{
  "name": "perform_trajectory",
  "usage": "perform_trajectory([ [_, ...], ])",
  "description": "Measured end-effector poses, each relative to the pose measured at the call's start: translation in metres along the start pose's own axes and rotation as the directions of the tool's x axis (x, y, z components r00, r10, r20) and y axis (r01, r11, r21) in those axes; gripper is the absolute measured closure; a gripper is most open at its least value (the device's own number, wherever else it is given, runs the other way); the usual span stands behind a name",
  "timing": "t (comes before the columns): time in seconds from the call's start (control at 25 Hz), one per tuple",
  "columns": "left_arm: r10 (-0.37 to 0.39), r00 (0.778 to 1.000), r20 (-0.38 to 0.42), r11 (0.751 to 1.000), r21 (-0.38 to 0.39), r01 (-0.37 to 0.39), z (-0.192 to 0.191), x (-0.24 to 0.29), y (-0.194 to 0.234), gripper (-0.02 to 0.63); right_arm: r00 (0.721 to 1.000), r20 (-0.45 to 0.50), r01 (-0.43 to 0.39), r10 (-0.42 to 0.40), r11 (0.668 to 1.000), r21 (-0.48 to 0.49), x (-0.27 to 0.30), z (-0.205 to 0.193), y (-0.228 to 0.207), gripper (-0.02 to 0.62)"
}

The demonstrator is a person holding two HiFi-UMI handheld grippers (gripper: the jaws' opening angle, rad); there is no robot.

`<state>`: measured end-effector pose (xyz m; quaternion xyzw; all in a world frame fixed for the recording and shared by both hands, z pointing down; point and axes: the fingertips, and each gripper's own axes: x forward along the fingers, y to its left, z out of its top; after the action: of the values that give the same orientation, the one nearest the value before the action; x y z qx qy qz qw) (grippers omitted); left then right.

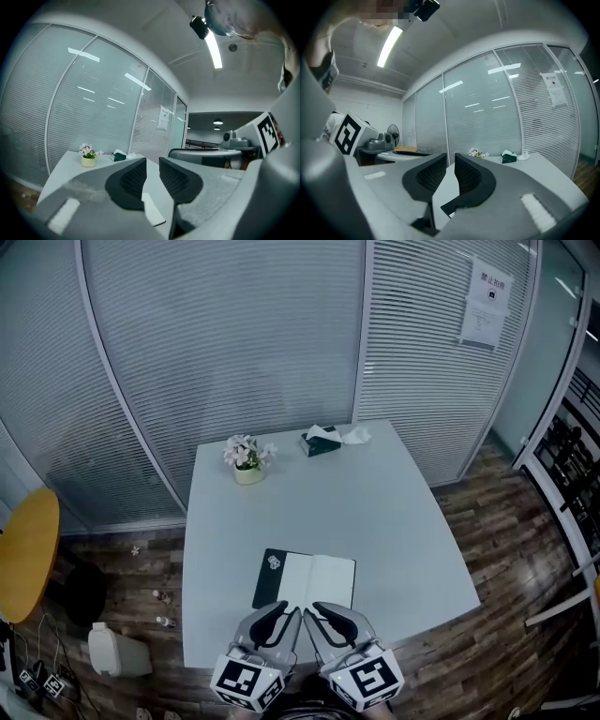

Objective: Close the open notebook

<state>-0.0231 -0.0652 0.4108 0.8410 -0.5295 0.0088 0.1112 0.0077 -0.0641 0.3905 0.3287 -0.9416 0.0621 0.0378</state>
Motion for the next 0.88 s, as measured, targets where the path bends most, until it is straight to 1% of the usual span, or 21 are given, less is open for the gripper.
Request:
perform_trajectory([
  [0.2,0.053,0.999,0.005,0.998,-0.028,-0.053,0.000,0.020,0.010,0.531,0.998,-0.011,-0.054,0.054,0.998,-0.011,0.012,-0.003,-0.016,0.540],
  [0.32,0.064,0.998,0.002,0.997,-0.032,-0.064,-0.001,0.027,0.013,0.529,0.998,-0.024,-0.066,0.066,0.998,-0.006,0.017,-0.004,-0.023,0.540],
  [0.56,0.048,0.999,0.003,0.998,-0.027,-0.048,0.003,0.042,0.023,0.529,0.998,-0.022,-0.060,0.060,0.998,-0.012,0.032,0.000,-0.033,0.540],
  [0.68,0.035,0.999,-0.011,0.999,-0.017,-0.035,0.003,0.049,0.035,0.531,0.999,-0.018,-0.049,0.049,0.999,-0.005,0.046,0.001,-0.036,0.540],
  [0.88,0.017,0.999,-0.032,1.000,-0.024,-0.017,0.004,0.057,0.059,0.529,0.999,-0.026,-0.026,0.026,1.000,0.015,0.070,0.002,-0.041,0.540],
])
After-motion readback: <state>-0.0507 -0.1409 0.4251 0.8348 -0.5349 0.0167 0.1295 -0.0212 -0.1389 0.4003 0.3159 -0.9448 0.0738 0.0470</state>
